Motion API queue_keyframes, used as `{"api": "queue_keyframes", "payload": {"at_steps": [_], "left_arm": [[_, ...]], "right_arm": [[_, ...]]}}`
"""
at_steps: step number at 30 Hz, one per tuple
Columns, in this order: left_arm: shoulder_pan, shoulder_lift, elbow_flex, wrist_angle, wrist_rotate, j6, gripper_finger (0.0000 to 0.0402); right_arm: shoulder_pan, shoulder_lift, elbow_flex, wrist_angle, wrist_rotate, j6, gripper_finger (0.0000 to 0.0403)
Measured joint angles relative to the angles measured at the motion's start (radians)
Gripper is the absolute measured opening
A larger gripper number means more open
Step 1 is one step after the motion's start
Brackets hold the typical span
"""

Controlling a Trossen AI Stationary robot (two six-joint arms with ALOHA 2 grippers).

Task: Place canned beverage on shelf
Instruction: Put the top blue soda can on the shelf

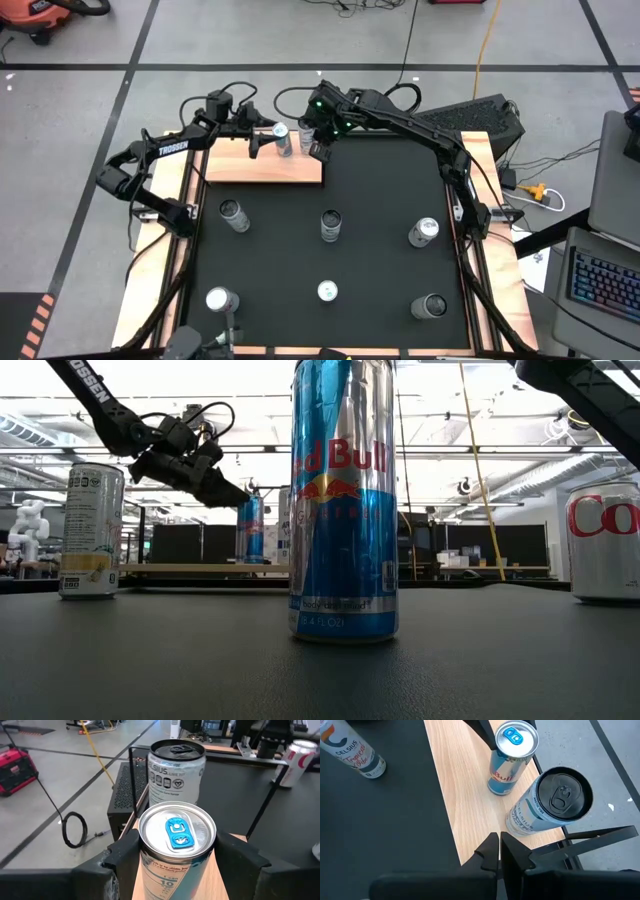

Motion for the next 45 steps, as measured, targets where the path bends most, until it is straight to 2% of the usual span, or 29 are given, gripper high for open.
{"api": "queue_keyframes", "payload": {"at_steps": [10, 23, 38, 45], "left_arm": [[-0.006, -0.001, 0.002, 0.006, -0.047, 0.021, 0.0222], [-0.006, -0.001, 0.002, 0.005, -0.047, 0.024, 0.0222], [-0.006, -0.001, 0.002, -0.001, -0.048, 0.023, 0.0222], [-0.006, -0.001, 0.002, -0.002, -0.05, 0.023, 0.0222]], "right_arm": [[0.0, 0.0, 0.0, 0.0, 0.0, -0.002, 0.0], [0.0, 0.0, 0.0, 0.007, 0.0, -0.002, 0.0], [0.0, 0.0, 0.0, 0.162, 0.0, -0.002, 0.0], [0.0, 0.0, 0.0, 0.181, 0.0, 0.003, 0.0]]}}
